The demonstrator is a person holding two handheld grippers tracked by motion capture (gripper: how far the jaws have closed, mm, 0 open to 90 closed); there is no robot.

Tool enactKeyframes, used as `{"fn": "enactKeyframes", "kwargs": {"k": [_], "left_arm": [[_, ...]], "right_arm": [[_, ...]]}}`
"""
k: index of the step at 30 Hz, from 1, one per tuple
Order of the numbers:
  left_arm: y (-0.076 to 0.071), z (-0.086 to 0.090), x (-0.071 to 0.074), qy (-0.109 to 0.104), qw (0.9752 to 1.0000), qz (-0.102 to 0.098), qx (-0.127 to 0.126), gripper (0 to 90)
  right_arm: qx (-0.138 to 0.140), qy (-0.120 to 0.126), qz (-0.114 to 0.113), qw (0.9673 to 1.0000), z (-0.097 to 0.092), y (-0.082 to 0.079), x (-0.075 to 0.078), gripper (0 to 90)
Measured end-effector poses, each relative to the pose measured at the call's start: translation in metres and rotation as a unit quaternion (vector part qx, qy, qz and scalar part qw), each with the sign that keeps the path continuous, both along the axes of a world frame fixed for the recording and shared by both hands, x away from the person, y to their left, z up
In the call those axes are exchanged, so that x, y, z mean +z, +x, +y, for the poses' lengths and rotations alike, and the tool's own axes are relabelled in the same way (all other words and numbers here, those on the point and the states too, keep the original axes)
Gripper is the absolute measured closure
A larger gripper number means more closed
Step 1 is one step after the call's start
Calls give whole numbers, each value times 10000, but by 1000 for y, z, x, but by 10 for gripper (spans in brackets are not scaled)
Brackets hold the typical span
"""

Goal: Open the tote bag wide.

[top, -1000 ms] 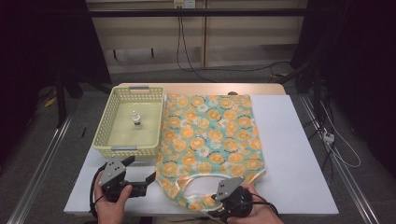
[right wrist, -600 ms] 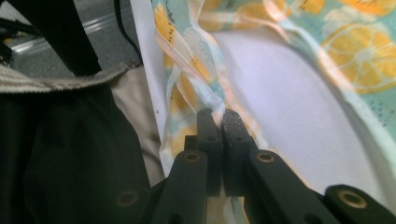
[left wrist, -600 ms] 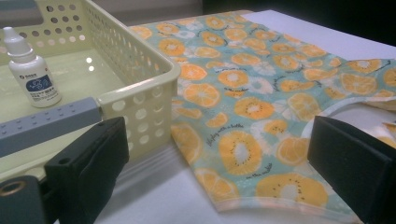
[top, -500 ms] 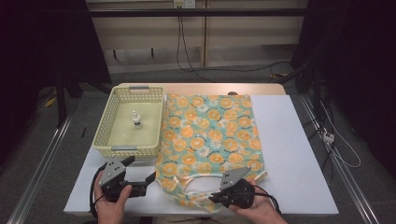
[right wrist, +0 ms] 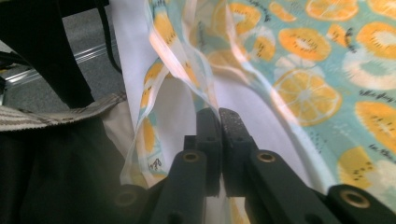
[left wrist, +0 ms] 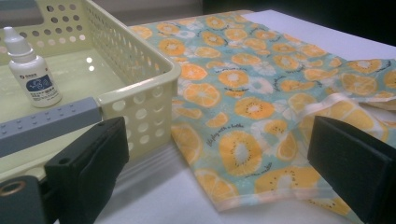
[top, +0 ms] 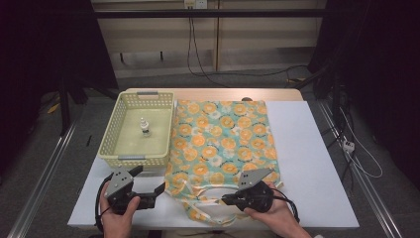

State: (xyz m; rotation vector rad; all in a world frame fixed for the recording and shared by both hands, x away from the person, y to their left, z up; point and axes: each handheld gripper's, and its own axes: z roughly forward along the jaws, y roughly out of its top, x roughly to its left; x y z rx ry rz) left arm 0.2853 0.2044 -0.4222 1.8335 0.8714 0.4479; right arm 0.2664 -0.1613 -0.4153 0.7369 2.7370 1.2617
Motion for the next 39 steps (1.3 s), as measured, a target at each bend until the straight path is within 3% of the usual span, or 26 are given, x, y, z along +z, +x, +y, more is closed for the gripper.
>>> {"fn": "enactKeyframes", "kwargs": {"k": [9,23,39], "left_arm": [[0,0,0,2,10000,7,-1,50],[0,0,0,-3,10000,7,1,50],[1,0,0,19,10000,7,-12,50]], "right_arm": [[-182,1,-209,9996,-1,13,8,900],[-722,144,-568,9957,-16,63,29,900],[-984,259,-584,9931,-21,106,31,900]]}}
